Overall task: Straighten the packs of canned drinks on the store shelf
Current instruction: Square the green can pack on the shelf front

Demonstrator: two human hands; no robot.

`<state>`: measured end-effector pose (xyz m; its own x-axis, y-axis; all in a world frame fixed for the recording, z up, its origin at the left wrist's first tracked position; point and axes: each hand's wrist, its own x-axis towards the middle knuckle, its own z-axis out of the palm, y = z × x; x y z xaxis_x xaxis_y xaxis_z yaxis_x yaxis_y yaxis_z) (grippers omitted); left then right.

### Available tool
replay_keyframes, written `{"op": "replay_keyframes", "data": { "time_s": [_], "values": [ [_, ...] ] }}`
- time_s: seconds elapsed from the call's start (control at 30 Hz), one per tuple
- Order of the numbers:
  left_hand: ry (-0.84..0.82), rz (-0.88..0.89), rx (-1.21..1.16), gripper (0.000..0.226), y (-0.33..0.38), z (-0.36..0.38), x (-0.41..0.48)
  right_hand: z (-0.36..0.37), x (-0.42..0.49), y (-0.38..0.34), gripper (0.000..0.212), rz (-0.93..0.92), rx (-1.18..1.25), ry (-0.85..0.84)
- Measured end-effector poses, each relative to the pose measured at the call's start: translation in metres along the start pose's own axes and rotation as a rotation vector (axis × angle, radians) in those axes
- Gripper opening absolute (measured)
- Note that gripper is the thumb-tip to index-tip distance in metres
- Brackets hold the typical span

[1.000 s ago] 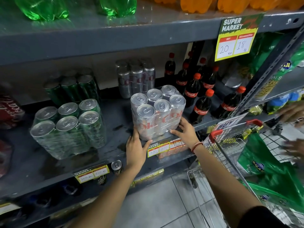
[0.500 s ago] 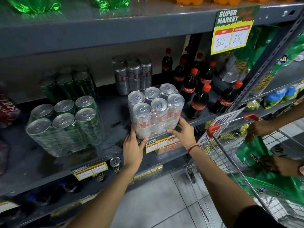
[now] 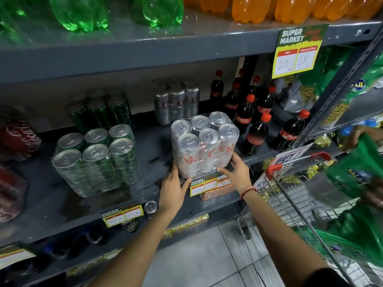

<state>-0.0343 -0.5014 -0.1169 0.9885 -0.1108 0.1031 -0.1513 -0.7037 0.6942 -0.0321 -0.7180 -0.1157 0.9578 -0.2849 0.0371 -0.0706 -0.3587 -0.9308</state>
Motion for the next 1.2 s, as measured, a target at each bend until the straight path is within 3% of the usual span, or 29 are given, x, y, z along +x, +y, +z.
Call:
{"op": "replay_keyframes", "data": {
  "time_s": [0.13,0.27,0.43,0.5,0.57,0.63,0.73,0.83,1.2],
  "values": [
    [0.050,-0.005,-0.147,0.059,-0.012,-0.027,-0.015,0.024,-0.023,-0.006,0.065,0.013,0.093,0.278],
    [0.249,-0.065,-0.312,0.039,-0.039,-0.058,-0.044,0.074,-0.060,-0.023,0.036,0.060,0.245,0.543],
    [0.593,-0.214,-0.396,0.021,-0.083,-0.107,-0.070,0.150,-0.099,-0.061,0.026,-0.175,0.212,0.381],
    [0.686,-0.258,-0.393,0.028,-0.099,-0.130,-0.071,0.175,-0.098,-0.077,0.022,-0.223,0.201,0.253],
    [0.617,-0.342,-0.343,0.054,-0.114,-0.152,-0.064,0.194,-0.088,-0.090,0.038,-0.197,0.163,0.091],
    [0.416,-0.393,-0.298,0.081,-0.134,-0.167,-0.051,0.207,-0.071,-0.100,0.072,-0.092,0.099,-0.106],
    [0.151,-0.321,-0.233,0.097,-0.153,-0.179,-0.037,0.217,-0.052,-0.104,0.105,-0.011,-0.048,-0.317],
    [0.063,-0.306,-0.161,0.095,-0.158,-0.182,-0.033,0.222,-0.043,-0.097,0.102,-0.044,-0.107,-0.348],
    [0.133,-0.150,-0.004,0.087,-0.168,-0.181,-0.061,0.211,-0.068,-0.089,0.088,-0.045,-0.074,-0.320]
  ]
}}
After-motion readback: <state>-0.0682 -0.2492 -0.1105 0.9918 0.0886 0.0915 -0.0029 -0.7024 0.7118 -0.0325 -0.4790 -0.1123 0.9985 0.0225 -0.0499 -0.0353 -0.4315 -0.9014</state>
